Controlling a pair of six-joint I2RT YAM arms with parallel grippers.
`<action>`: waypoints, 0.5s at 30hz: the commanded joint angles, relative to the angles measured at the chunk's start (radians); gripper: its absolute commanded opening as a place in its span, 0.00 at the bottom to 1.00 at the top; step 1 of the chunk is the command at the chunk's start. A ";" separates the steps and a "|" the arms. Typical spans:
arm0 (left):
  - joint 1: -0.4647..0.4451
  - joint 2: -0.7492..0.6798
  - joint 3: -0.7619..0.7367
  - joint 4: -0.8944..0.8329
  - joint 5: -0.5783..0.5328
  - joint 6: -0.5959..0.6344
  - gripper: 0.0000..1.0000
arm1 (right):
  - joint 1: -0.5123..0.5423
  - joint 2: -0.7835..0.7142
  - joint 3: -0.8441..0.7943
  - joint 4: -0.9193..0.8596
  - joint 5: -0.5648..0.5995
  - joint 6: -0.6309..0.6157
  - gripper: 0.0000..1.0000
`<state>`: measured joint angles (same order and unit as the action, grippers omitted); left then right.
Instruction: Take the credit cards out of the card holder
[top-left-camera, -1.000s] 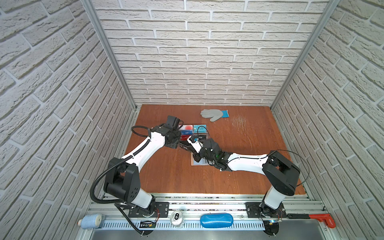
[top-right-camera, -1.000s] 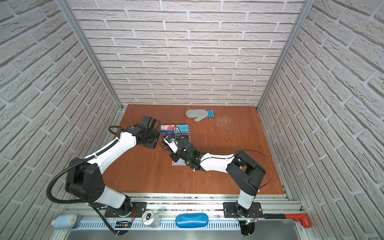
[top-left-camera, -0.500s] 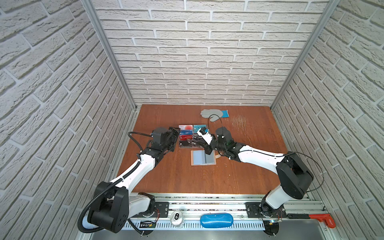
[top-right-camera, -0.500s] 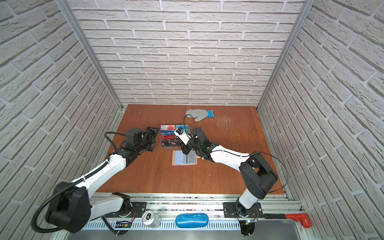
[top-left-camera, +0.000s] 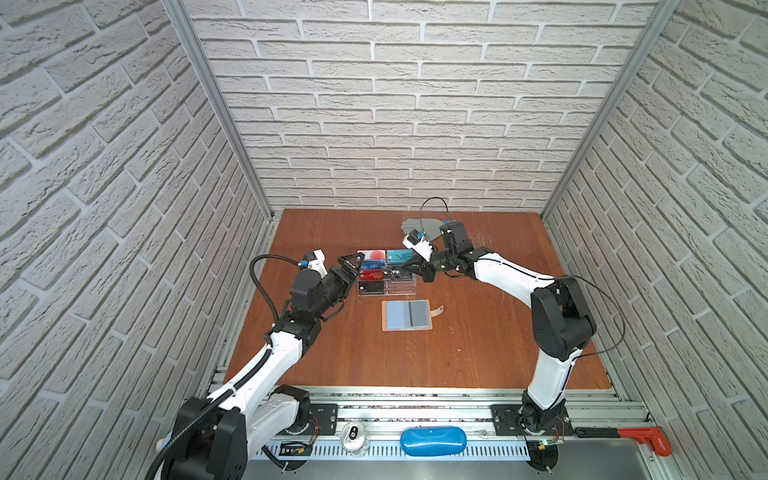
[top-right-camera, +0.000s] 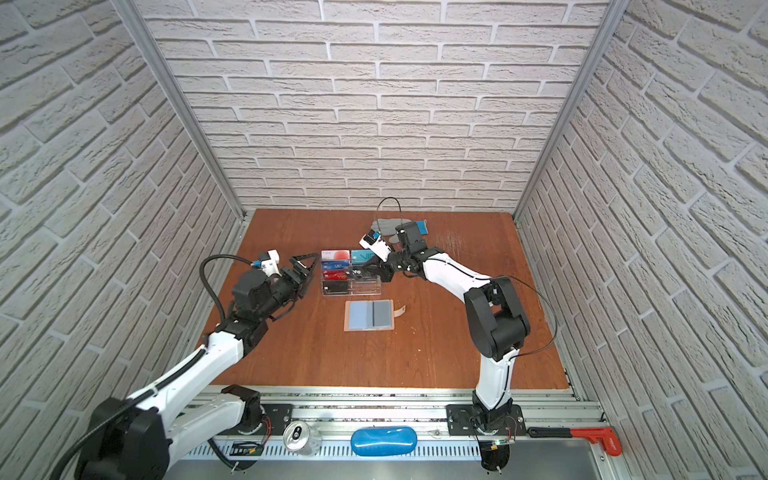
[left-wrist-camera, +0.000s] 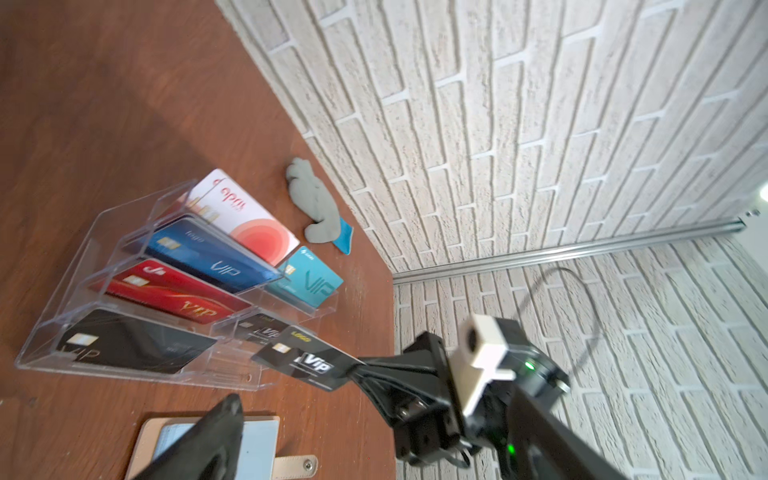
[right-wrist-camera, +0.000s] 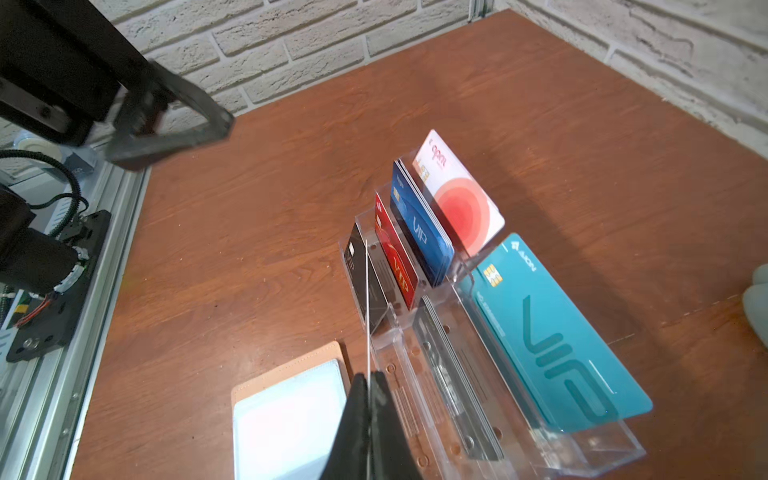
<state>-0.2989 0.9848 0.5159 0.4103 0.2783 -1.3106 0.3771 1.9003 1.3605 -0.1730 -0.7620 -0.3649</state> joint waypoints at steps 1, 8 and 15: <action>-0.006 -0.063 -0.019 -0.020 -0.007 0.108 0.98 | -0.028 0.013 0.000 -0.030 -0.079 -0.100 0.06; -0.008 -0.082 -0.039 -0.015 0.003 0.133 0.98 | -0.046 0.026 -0.015 0.038 -0.087 -0.134 0.06; -0.018 -0.042 -0.051 0.060 0.038 0.129 0.98 | -0.046 0.038 0.001 0.060 -0.060 -0.183 0.06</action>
<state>-0.3080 0.9382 0.4698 0.3866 0.2924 -1.2041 0.3290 1.9320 1.3499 -0.1452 -0.8185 -0.5056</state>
